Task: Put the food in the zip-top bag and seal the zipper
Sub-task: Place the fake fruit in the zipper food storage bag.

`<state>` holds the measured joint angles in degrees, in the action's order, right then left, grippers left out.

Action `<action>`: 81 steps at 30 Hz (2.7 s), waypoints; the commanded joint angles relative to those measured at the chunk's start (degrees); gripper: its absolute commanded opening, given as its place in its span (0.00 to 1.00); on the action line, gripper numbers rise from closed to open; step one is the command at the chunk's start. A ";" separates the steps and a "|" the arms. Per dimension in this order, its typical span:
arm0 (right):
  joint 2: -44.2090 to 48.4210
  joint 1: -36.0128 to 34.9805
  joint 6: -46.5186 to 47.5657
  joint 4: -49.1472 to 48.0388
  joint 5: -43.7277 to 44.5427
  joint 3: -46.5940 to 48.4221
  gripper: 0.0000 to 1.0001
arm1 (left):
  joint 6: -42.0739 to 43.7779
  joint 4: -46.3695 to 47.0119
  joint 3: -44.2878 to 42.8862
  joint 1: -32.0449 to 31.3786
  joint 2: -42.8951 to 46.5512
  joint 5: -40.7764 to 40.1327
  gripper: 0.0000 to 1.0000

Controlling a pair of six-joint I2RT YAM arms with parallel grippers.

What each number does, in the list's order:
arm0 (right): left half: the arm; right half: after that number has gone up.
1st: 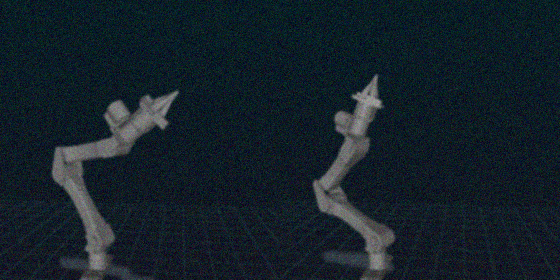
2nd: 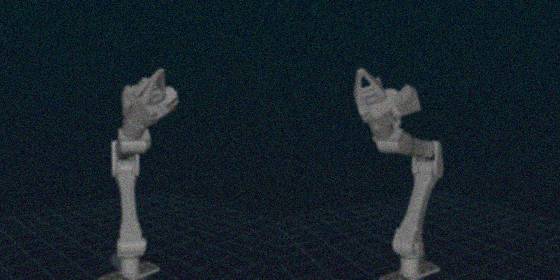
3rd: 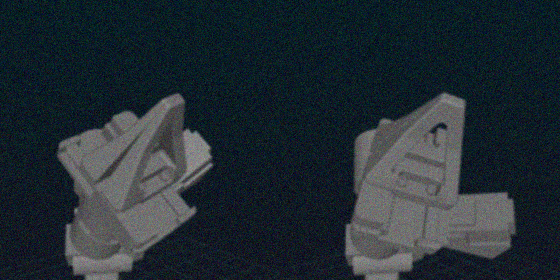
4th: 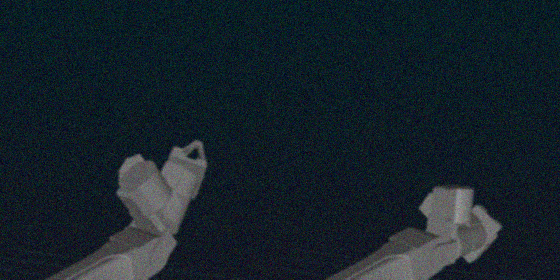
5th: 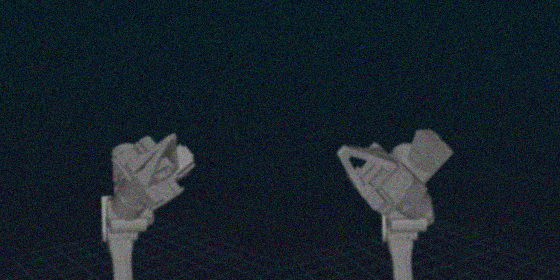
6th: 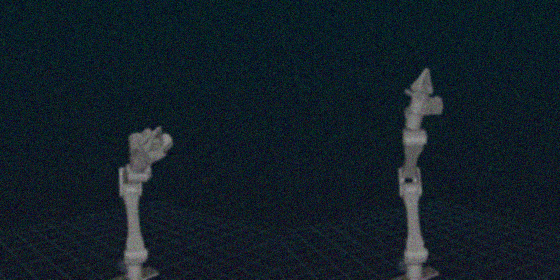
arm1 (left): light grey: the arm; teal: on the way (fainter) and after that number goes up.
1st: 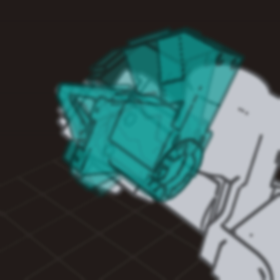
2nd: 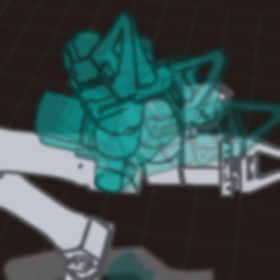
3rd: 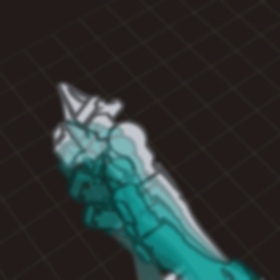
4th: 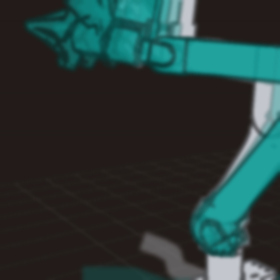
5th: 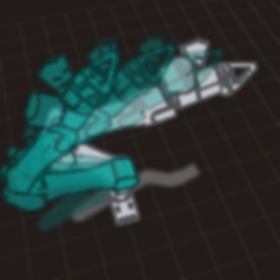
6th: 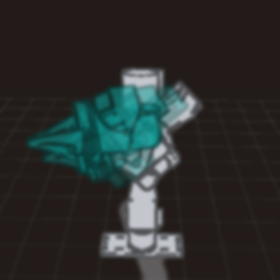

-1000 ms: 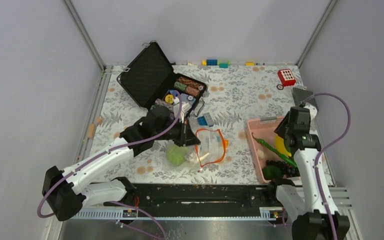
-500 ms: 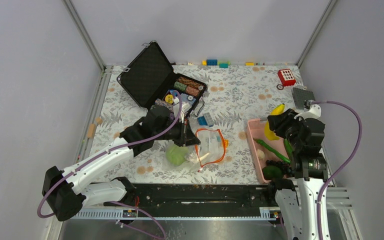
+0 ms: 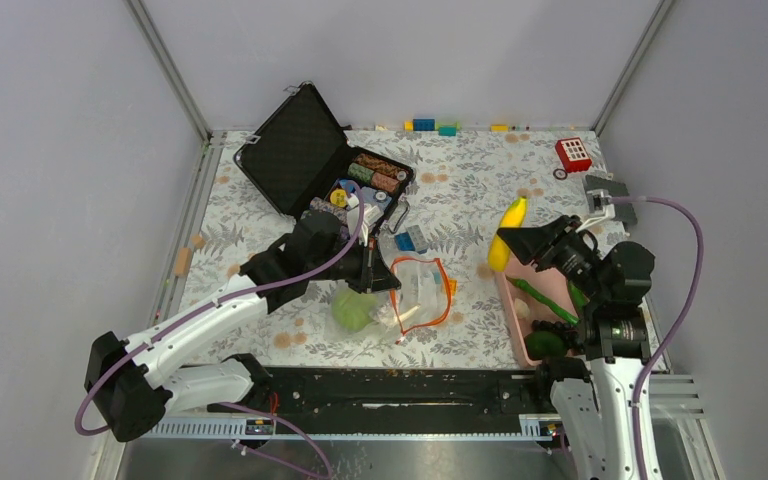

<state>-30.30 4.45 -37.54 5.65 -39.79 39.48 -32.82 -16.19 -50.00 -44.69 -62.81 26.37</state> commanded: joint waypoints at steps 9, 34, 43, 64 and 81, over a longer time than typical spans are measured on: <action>-10.19 -31.04 -1.06 -21.63 -0.41 -1.48 0.22 | 0.14 2.36 -2.56 0.23 -0.26 -0.19 0.00; -27.18 -46.03 12.75 -48.87 4.74 -13.51 0.25 | -0.28 3.89 -1.52 0.27 2.07 2.15 0.00; -30.17 -47.58 18.92 -56.73 4.05 -13.40 0.28 | -0.62 4.95 -0.14 0.23 4.09 2.83 0.00; -25.49 -47.52 20.85 -33.25 15.15 -8.81 0.70 | 0.19 3.41 0.15 0.26 6.72 0.10 0.00; -10.09 -46.88 9.80 19.08 56.57 5.94 1.00 | 0.71 3.27 0.05 0.38 4.66 -0.47 0.00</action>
<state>-44.14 -42.81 -24.29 9.61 -1.19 42.04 -32.82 -16.60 -49.34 -44.18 -57.87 25.50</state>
